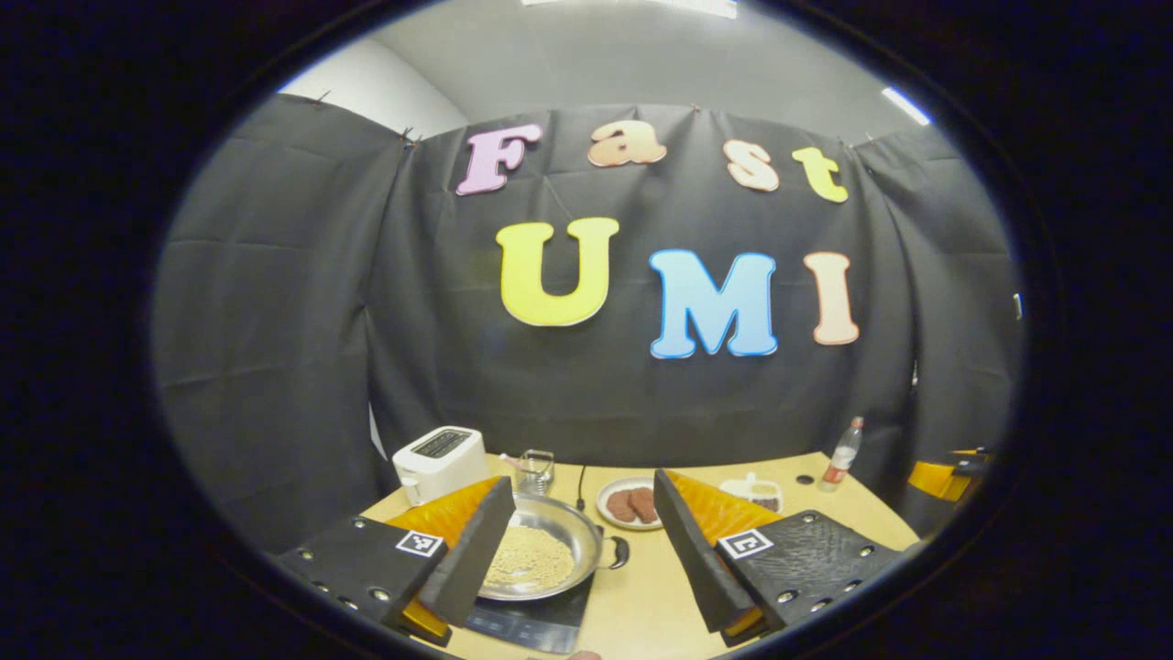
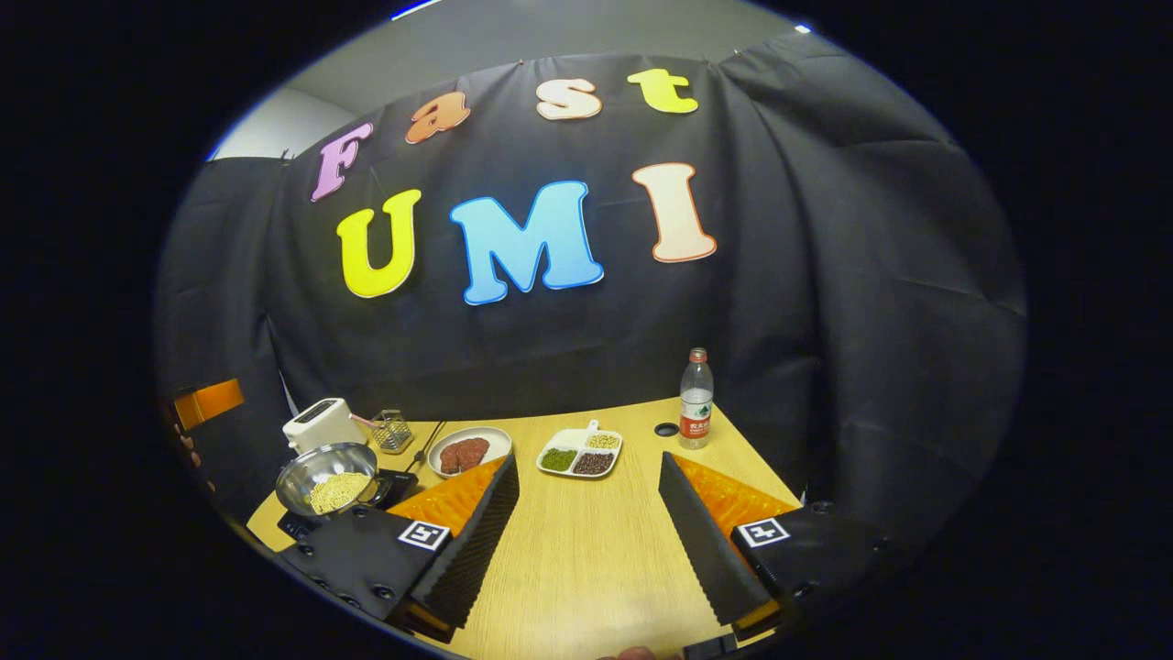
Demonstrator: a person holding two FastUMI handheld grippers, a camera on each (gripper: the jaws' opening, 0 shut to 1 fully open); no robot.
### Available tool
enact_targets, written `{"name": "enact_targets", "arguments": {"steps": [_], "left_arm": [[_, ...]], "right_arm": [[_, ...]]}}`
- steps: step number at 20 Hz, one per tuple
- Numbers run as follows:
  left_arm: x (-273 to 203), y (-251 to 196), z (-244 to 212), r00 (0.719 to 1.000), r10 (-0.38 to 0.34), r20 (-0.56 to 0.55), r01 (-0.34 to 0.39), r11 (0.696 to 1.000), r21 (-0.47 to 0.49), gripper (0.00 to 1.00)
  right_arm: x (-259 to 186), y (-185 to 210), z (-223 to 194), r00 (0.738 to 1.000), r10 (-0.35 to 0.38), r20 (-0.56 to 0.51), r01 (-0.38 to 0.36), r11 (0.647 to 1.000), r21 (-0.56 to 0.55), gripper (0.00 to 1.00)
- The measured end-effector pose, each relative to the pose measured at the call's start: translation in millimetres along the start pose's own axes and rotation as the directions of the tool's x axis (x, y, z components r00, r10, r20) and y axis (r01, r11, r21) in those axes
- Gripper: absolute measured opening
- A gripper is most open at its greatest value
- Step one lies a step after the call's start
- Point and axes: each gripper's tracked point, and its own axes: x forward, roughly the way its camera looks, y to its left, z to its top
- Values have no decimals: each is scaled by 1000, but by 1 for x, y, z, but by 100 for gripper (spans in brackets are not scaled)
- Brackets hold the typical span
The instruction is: First push the handle of the pot to place it horizontally, then grasp the pot with both hands and set it on the induction cooktop.
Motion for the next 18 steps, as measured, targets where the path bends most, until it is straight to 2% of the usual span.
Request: {"name": "enact_targets", "arguments": {"steps": [2, 3, 7, 8, 9, 12, 14, 15, 17, 18], "left_arm": [[-16, -36, 9, 998, -44, 47, 45, 998, -33, 93], [-28, -55, 13, 996, -62, 69, 66, 997, -48, 89], [-73, -96, 17, 997, -49, 60, 50, 999, -21, 88], [-81, -105, 18, 997, -43, 62, 45, 998, -32, 92], [-92, -113, 19, 997, -41, 64, 44, 998, -45, 89], [-117, -114, 18, 998, -2, 56, 5, 998, -59, 88], [-128, -111, 27, 996, 19, 90, -17, 1000, -27, 92], [-136, -109, 29, 994, 34, 101, -34, 999, -2, 89], [-144, -106, 19, 996, 51, 68, -52, 999, 6, 89], [-148, -108, 8, 998, 51, 37, -50, 998, -27, 89]], "right_arm": [[-3, -16, 14, 998, 5, 68, -3, 1000, -20, 98], [-8, -23, 20, 996, 10, 90, -7, 1000, -27, 98], [-37, -47, 33, 994, 35, 102, -34, 999, -9, 98], [-42, -52, 36, 992, 40, 116, -40, 999, -8, 98], [-48, -57, 38, 990, 44, 131, -43, 999, -17, 98], [-72, -73, 31, 990, 24, 136, -15, 998, -67, 98], [-87, -76, 16, 993, -8, 114, 19, 995, -96, 98], [-92, -75, 11, 994, -20, 105, 30, 994, -103, 98], [-100, -66, 5, 997, -17, 80, 25, 994, -102, 98], [-101, -62, 5, 997, -18, 79, 26, 996, -91, 98]]}}
